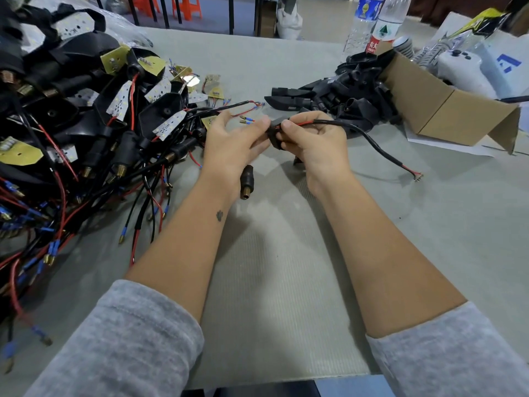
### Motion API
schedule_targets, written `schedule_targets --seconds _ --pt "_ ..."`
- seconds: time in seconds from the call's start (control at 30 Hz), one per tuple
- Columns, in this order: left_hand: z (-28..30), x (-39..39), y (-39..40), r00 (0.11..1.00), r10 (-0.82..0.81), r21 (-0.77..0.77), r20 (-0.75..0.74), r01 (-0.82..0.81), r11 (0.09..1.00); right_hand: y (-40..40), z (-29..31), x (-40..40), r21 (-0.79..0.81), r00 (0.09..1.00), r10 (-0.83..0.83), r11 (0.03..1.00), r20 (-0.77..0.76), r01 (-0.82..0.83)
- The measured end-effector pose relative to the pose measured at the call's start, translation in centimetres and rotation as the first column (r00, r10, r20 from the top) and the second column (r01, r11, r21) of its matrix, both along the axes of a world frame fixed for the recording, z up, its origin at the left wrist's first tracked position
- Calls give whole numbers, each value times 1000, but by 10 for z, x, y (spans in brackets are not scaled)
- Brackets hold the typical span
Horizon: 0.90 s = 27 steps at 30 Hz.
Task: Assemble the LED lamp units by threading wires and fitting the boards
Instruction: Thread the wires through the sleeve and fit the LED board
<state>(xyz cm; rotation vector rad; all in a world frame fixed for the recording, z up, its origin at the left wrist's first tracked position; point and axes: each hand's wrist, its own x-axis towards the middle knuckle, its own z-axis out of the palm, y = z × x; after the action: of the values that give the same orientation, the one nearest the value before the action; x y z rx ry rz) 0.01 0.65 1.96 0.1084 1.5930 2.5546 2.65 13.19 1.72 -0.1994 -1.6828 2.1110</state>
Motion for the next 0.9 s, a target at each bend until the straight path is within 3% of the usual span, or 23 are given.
schedule_targets --seconds 0.27,0.47,0.7,0.83,0.9 --pt "0 0 -3 979 -187 -60 -79 183 981 1 2 1 -12 999 34 999 -5 -34" --pt "-4 -2 -3 984 -149 -126 -101 136 983 -1 4 3 19 995 96 995 10 -96" --pt "-2 -11 -13 1000 16 60 20 -18 998 6 7 1 -319 997 60 947 41 -43" --pt "-1 -11 -13 998 26 177 48 -34 984 11 7 3 -444 999 43 895 -3 -39" --pt "-1 -12 -13 998 14 246 66 -30 969 12 7 3 -427 1000 24 904 5 -19"
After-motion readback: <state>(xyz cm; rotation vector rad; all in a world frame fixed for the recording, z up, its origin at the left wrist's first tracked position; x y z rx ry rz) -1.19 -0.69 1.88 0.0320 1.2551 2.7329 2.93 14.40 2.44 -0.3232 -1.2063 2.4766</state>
